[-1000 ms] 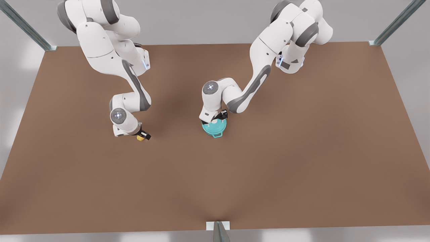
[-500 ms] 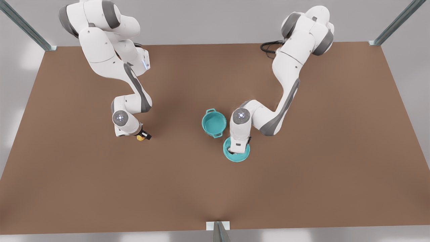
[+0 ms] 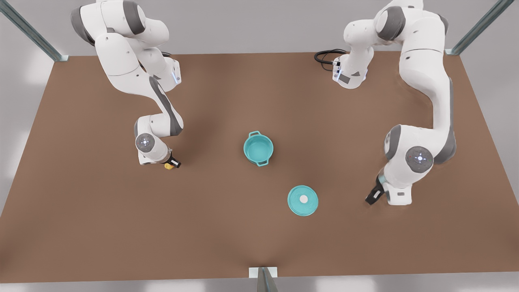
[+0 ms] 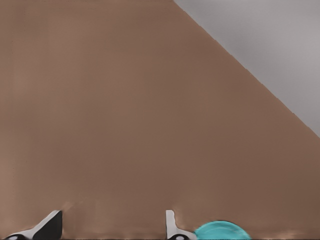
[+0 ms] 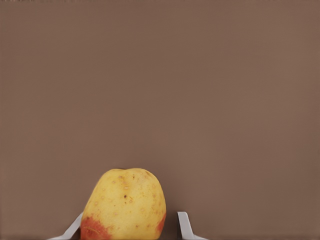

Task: Open the pot lid and put the potato into the pot

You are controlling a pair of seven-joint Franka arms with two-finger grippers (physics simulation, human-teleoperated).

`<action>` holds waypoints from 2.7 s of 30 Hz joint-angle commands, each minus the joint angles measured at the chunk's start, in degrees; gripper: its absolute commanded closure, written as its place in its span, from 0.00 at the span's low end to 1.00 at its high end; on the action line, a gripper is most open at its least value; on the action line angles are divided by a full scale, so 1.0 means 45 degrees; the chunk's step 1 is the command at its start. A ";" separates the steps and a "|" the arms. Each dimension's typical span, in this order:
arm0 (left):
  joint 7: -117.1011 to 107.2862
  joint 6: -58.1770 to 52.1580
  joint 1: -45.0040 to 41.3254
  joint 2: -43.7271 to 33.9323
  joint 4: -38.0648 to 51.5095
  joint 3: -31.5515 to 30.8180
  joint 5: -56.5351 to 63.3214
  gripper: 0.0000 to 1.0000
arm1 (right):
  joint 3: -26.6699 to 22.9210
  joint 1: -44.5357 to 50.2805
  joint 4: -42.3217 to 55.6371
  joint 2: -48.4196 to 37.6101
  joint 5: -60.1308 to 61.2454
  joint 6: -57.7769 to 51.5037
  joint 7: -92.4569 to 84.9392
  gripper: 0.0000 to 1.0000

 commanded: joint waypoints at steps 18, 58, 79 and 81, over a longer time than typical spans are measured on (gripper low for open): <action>1.0316 -0.2772 0.0459 -0.0975 0.1063 -0.0288 -0.1770 0.00 | -0.0020 0.0038 0.0179 -0.0789 0.0017 -0.0773 0.0155 0.44; 1.0121 -0.4725 -0.0595 -0.1327 0.2762 0.1978 -0.2141 0.00 | 0.4414 0.3788 0.8949 0.2121 -0.0667 -0.5539 0.9589 0.45; 1.0062 -0.4803 -0.0635 -0.1073 0.2821 0.1919 -0.1926 0.00 | 0.4355 0.4159 0.9965 0.3547 -0.1428 -0.4875 1.0409 0.44; 1.0062 -0.4822 -0.0654 -0.1054 0.2821 0.1919 -0.1926 0.00 | 0.4375 0.4179 0.9965 0.3528 -0.1546 -0.4875 1.0507 0.44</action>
